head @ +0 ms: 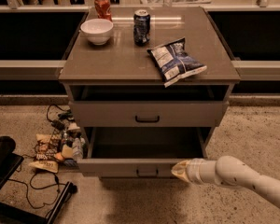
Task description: Close middle drawer
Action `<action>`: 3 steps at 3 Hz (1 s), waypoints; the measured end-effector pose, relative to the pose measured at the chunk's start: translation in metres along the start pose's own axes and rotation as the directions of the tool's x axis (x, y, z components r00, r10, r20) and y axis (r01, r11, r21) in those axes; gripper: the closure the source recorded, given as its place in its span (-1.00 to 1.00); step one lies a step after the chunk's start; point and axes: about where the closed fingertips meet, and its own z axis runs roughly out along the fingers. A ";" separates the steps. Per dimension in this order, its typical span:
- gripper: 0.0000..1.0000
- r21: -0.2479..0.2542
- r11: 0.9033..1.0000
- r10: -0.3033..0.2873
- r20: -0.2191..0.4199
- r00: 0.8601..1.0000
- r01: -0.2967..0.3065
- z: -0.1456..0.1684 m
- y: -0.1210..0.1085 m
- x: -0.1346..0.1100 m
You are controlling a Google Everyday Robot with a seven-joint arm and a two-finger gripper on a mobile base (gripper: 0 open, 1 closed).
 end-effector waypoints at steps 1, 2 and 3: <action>1.00 0.000 1.000 0.000 0.000 1.000 0.000 0.000 0.000 0.000; 1.00 0.010 1.000 0.004 0.021 1.000 -0.004 0.012 -0.028 0.000; 1.00 0.014 1.000 0.007 0.031 0.999 -0.008 0.018 -0.041 0.001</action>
Offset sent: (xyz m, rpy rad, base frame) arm 0.1241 -0.0212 -0.0128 0.0718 -0.0574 -0.0317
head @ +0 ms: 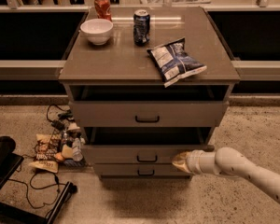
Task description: Close middle drawer
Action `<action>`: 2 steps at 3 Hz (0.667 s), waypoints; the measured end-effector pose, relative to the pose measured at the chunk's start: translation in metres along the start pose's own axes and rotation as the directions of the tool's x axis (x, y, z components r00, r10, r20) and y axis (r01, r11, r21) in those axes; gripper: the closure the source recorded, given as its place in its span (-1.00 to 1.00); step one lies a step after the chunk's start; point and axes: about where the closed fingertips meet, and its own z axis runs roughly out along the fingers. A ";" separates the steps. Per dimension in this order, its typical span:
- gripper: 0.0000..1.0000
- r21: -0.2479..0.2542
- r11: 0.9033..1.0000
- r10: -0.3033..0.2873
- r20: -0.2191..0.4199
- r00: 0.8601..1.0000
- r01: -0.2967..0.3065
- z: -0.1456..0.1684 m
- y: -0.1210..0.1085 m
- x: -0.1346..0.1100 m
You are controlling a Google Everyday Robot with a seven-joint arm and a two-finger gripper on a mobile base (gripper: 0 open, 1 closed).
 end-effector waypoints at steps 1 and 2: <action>1.00 0.013 1.000 0.002 0.013 1.000 -0.002 0.010 -0.030 -0.002; 1.00 0.022 1.000 0.003 0.027 1.000 -0.003 0.025 -0.066 -0.004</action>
Offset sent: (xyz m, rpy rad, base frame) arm 0.1189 -0.0208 -0.0020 0.0311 -0.0421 -0.0258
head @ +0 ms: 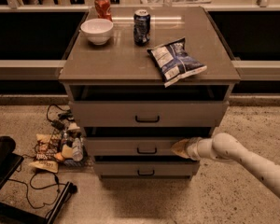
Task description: Close middle drawer
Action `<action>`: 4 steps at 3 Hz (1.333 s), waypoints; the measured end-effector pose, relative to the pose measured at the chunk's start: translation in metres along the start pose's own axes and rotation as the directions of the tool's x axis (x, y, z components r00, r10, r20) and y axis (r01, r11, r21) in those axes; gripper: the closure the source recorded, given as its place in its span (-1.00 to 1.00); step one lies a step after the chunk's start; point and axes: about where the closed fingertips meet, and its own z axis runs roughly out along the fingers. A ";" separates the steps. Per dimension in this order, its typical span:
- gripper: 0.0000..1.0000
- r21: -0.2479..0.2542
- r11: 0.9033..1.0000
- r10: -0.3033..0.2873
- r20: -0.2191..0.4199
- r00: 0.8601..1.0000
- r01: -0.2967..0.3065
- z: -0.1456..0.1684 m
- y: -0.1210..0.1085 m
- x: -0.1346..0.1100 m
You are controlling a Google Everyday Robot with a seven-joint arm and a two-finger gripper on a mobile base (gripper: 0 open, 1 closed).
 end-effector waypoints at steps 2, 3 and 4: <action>1.00 -0.029 1.000 -0.013 -0.016 1.000 0.012 -0.007 0.020 -0.002; 1.00 -0.068 0.997 -0.045 -0.053 0.998 0.041 -0.043 0.062 0.000; 1.00 -0.105 0.992 -0.085 -0.124 0.989 0.072 -0.093 0.095 0.013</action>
Offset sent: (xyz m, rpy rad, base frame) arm -0.0781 0.0166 0.0116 -0.0578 0.0665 0.0932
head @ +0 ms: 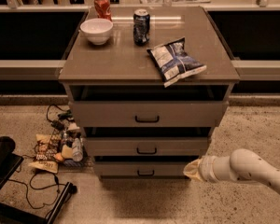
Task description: Close middle drawer
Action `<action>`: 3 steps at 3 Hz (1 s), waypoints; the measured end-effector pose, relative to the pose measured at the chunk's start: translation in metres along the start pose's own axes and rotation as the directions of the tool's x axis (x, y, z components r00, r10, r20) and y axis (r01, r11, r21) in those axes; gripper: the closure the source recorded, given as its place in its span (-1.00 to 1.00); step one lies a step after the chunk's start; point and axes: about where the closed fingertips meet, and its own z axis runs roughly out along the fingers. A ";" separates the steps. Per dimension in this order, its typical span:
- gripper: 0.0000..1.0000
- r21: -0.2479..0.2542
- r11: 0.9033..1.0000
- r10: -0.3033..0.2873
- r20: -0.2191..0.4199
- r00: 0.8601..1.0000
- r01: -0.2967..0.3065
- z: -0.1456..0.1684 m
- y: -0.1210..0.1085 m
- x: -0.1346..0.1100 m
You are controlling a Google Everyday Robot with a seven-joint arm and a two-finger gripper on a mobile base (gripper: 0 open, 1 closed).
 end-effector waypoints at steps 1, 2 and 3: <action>1.00 -0.012 0.999 -0.051 -0.105 0.993 0.050 -0.063 0.025 0.013; 1.00 0.026 0.996 -0.072 -0.228 0.971 0.080 -0.137 0.029 0.017; 1.00 0.073 0.991 -0.079 -0.382 0.921 0.115 -0.209 0.016 0.009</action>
Offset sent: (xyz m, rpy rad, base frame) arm -0.1068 -0.1465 0.1844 -0.4391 -0.0309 -0.0612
